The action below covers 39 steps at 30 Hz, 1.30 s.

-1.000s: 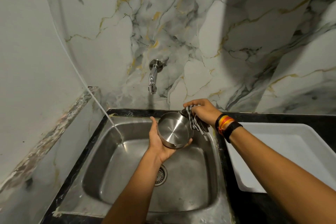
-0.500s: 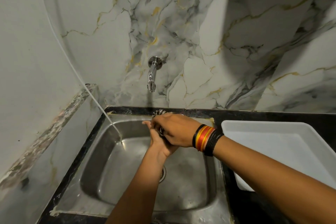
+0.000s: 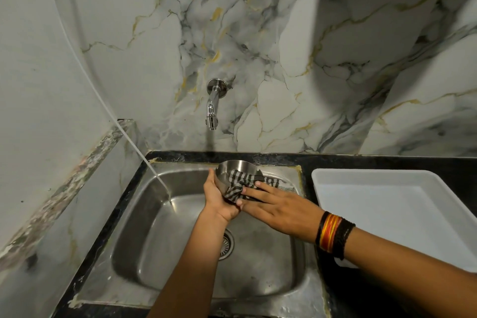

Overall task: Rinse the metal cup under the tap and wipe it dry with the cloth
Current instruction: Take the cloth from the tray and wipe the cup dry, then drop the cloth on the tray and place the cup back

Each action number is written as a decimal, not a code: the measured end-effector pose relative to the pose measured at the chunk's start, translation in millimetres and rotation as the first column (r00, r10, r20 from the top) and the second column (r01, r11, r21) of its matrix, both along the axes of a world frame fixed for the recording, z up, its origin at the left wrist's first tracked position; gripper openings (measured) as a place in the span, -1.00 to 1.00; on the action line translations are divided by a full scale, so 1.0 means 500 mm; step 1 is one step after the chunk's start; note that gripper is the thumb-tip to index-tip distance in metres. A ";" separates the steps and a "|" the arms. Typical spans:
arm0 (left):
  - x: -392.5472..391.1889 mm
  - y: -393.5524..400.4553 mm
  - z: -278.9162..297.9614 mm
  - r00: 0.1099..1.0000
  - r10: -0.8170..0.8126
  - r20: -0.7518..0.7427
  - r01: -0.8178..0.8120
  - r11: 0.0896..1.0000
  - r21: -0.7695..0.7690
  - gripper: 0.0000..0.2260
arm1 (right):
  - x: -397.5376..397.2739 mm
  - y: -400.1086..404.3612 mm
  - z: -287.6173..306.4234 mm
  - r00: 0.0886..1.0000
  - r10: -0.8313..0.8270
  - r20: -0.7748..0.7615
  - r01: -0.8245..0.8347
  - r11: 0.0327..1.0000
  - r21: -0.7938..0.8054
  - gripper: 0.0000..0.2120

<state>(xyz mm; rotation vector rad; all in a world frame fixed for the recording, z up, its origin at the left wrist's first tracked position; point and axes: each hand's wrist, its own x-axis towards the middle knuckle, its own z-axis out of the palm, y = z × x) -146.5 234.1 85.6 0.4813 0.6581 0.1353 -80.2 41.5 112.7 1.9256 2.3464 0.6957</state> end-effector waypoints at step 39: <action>0.011 -0.120 -0.017 0.977 0.058 0.207 0.005 0.956 -0.294 -0.22 | 0.334 -0.408 -0.005 -0.354 -0.473 -0.807 0.858 0.178 -0.481 -0.76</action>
